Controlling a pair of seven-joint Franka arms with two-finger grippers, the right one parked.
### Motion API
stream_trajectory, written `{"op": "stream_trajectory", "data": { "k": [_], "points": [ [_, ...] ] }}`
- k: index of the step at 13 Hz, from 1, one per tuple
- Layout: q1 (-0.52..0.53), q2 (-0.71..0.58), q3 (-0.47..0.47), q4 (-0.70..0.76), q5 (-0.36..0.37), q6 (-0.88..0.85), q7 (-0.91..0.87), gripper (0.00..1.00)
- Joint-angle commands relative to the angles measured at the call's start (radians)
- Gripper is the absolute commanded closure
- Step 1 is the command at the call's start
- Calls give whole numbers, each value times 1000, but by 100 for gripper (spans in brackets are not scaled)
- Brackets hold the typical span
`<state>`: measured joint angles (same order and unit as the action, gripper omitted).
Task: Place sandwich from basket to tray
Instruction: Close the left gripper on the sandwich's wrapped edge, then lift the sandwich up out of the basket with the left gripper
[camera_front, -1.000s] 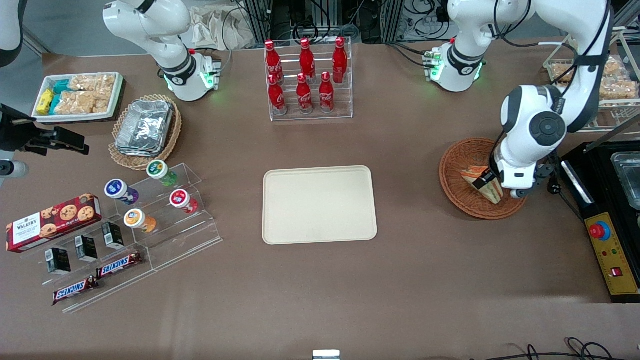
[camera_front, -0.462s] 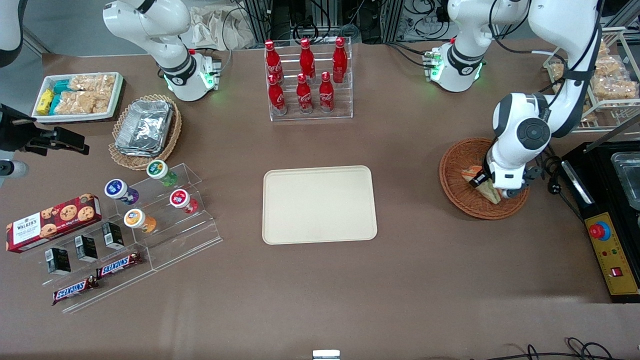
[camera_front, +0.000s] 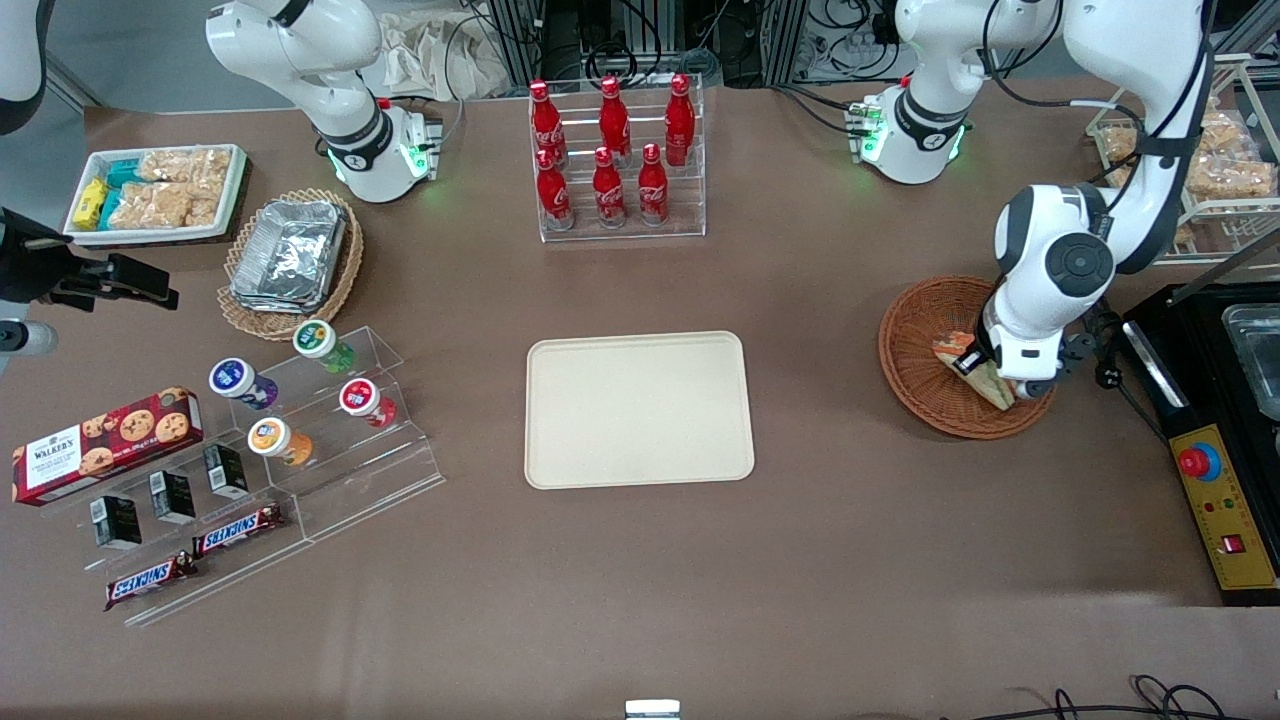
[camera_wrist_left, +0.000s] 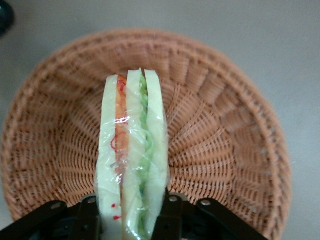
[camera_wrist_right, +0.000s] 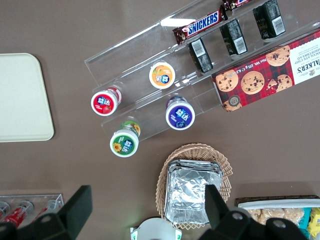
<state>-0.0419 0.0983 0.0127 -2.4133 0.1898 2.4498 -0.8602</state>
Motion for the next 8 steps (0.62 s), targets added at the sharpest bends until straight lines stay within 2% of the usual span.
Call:
{"op": "stream_trajectory", "data": {
  "k": [1,3,6,8],
  "points": [
    [10,-78,-2,106,1,-179,76,100],
    [5,-80,-10,268,-50,-373,131,100],
    [-3,-81,-13,466,-192,-572,222,100],
    [-1,-75,-87,578,-197,-650,263,100]
  ]
}}
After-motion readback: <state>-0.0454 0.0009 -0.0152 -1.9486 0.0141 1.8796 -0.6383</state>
